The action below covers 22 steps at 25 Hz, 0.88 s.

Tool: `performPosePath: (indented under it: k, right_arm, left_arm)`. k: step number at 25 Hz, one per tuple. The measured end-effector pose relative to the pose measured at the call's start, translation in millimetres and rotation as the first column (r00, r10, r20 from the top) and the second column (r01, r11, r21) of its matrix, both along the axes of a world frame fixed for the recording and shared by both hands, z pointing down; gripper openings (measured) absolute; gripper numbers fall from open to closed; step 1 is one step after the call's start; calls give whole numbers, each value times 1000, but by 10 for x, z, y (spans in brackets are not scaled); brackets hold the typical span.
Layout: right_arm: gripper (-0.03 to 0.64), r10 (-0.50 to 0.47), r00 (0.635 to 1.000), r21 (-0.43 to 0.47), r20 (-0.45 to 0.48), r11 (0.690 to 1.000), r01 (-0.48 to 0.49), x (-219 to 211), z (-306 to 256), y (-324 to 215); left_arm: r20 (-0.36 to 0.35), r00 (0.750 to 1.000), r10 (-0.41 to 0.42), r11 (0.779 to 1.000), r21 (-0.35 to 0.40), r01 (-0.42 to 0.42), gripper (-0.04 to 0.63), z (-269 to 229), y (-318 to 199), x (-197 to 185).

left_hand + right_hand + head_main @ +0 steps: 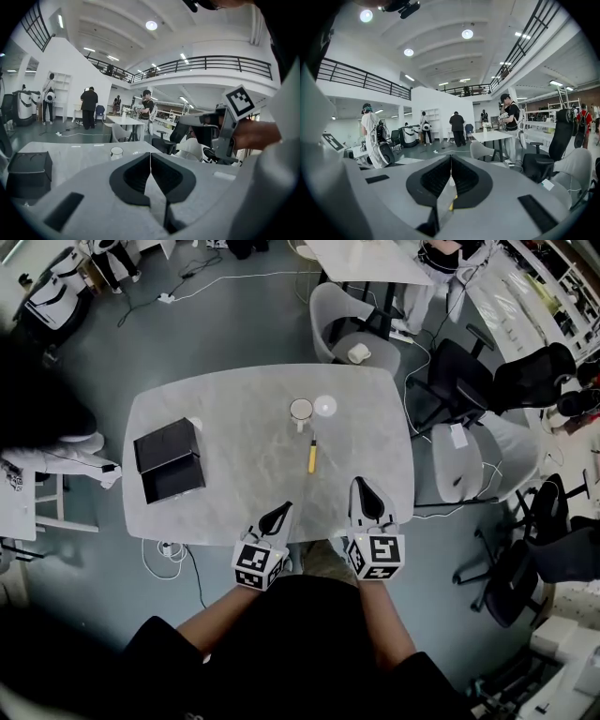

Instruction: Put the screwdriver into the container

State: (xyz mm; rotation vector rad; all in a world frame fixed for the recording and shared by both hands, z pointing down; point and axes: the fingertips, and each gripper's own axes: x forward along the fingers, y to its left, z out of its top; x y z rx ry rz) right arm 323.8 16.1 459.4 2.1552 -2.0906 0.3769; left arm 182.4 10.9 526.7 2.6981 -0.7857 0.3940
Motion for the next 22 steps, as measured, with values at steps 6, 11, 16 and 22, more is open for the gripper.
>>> performPosePath:
  k: [6, 11, 16, 22]
  right_arm:
    - [12, -36, 998, -62, 58, 997, 40, 386, 357, -324]
    - [12, -94, 991, -97, 90, 990, 103, 604, 524, -502]
    - [12, -157, 981, -130, 112, 977, 171, 787, 651, -647]
    - [12, -203, 969, -159, 138, 962, 224, 936, 800, -766]
  left_arm:
    - [128, 992, 15, 998, -59, -8, 18, 578, -387, 518]
    - [208, 978, 5, 992, -127, 21, 20, 1021, -678, 798]
    - [250, 968, -21, 973, -219, 78, 33, 1477, -921, 1043]
    - [325, 943, -75, 933, -312, 182, 115, 1968, -1152, 1098]
